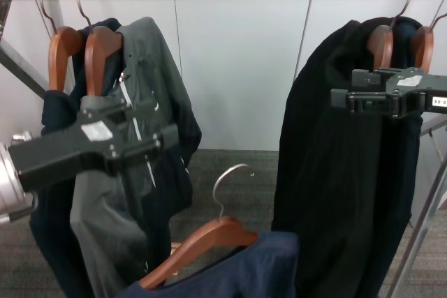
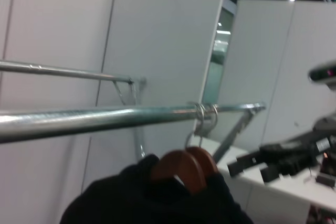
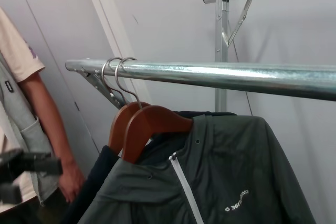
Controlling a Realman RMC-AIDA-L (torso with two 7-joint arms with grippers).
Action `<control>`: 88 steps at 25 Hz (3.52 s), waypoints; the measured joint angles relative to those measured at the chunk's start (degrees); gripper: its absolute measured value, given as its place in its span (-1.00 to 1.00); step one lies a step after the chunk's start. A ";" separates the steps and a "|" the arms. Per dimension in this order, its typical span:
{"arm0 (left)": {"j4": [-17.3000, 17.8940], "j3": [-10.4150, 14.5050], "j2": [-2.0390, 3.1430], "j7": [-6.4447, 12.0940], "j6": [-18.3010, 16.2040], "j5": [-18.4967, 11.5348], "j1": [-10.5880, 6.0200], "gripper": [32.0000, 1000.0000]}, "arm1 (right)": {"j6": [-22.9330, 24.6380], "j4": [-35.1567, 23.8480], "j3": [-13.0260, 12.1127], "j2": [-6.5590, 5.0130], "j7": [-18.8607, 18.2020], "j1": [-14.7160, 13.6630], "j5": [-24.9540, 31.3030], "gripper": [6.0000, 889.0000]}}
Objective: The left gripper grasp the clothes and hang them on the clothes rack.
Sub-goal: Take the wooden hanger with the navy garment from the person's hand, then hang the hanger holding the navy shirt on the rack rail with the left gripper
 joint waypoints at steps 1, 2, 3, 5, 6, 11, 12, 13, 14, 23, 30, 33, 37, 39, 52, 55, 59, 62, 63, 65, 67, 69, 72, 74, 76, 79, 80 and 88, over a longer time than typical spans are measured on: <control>-0.19 -0.12 0.02 1.10 0.74 2.10 0.41 0.44 | 0.00 0.00 0.00 0.00 -0.03 0.00 0.00 0.85; -0.21 -0.14 0.03 1.26 0.96 2.83 0.71 0.44 | 0.01 0.00 0.00 0.00 -0.05 -0.01 0.00 0.85; -0.24 -0.14 0.04 1.39 1.14 3.41 0.98 0.44 | 0.04 0.00 0.00 0.00 -0.05 -0.03 0.00 0.85; -0.29 -0.06 0.03 1.97 1.43 4.45 1.71 0.44 | 0.16 0.00 0.00 0.00 -0.08 -0.12 0.00 0.85; -0.32 0.00 0.01 2.37 1.54 4.95 2.01 0.43 | 0.22 0.00 0.00 0.00 -0.10 -0.15 0.00 0.85; -1.05 0.17 -0.08 4.09 1.67 7.55 3.18 0.43 | 0.46 0.00 0.00 0.00 -0.26 -0.18 0.00 0.85; -1.35 0.18 -0.08 4.32 1.80 7.72 3.26 0.43 | 0.49 0.02 0.00 0.00 -0.27 -0.17 0.00 0.85; -2.02 0.20 -0.08 4.70 2.10 7.84 3.29 0.43 | 0.50 0.04 0.00 0.00 -0.28 -0.15 0.00 0.85; -2.62 0.22 -0.08 4.99 2.35 7.88 3.24 0.43 | 0.51 0.06 0.00 0.00 -0.31 -0.14 0.00 0.85; -8.01 0.22 -0.34 7.51 2.54 10.16 1.02 0.43 | 0.62 0.80 0.10 0.00 -0.40 0.06 0.00 0.85; -14.29 0.31 -0.43 10.81 2.25 10.15 -2.16 0.43 | 0.75 0.81 0.02 0.00 -0.54 0.09 0.00 0.85; -16.00 0.32 -0.45 11.43 0.73 9.84 -3.22 0.43 | 0.79 1.14 0.08 0.00 -0.66 0.10 0.00 0.85; -16.32 0.31 -0.54 11.46 -0.82 9.65 -3.42 0.43 | 0.80 1.46 0.37 0.00 -1.27 0.18 0.00 0.85; -16.48 0.31 -0.54 11.55 -0.94 9.64 -3.51 0.43 | 0.80 1.47 0.46 0.00 -1.32 0.18 0.01 0.85; -16.94 0.31 -0.55 12.08 -1.31 9.65 -4.15 -0.39 | 0.80 1.50 0.53 0.07 -1.36 0.18 0.19 0.85; -16.94 0.31 -0.58 12.08 -1.31 9.59 -4.15 -0.70 | 0.80 1.50 0.53 0.09 -1.36 0.18 0.16 0.85; -16.93 0.31 -0.59 12.09 -1.31 9.56 -4.15 -0.71 | 0.80 1.49 0.53 0.09 -1.37 0.18 0.13 0.85; -16.94 0.31 -0.61 12.09 -1.31 9.21 -4.15 -0.71 | 0.80 1.50 0.53 0.09 -1.36 0.18 0.11 0.85; -16.94 0.31 -0.60 12.08 -1.31 8.87 -4.14 -0.71 | 0.80 1.50 0.53 0.09 -1.37 0.18 0.10 0.85; -16.94 0.28 -0.60 12.04 -1.30 7.83 -4.01 -0.71 | 0.80 1.49 0.53 0.09 -1.37 0.18 0.09 0.85; -16.94 0.10 -0.57 11.89 -1.27 6.87 -3.83 -0.71 | 0.80 1.49 0.53 0.09 -1.37 0.14 0.09 0.85; -16.93 -0.02 -0.52 11.84 -1.10 6.02 -3.73 -0.71 | 0.80 1.49 0.53 0.09 -1.36 0.04 0.09 0.85; -16.93 -0.03 -0.51 11.83 -0.80 4.41 -3.68 -0.71 | 0.80 1.49 0.53 0.09 -1.37 -0.06 0.09 0.85; -16.92 0.10 -0.49 11.93 -0.71 3.00 -3.68 -0.71 | 0.80 1.49 0.53 0.09 -1.37 -0.07 0.08 0.85; -16.84 0.17 -0.49 11.99 -0.68 2.28 -3.69 -0.71 | 0.80 1.49 0.53 0.09 -1.37 -0.04 0.02 0.85; -16.61 0.19 -0.50 11.99 -0.67 1.28 -3.84 -0.72 | 0.80 1.49 0.53 0.09 -1.37 0.05 -0.02 0.85; -16.40 0.29 -0.57 11.88 -0.66 0.16 -4.17 -0.72 | 0.80 1.49 0.52 0.09 -1.42 0.07 -0.02 0.85; -14.58 4.29 -0.82 11.49 -5.78 -10.34 -6.44 -0.72 | 0.97 3.09 0.52 0.09 -2.39 0.20 0.02 0.85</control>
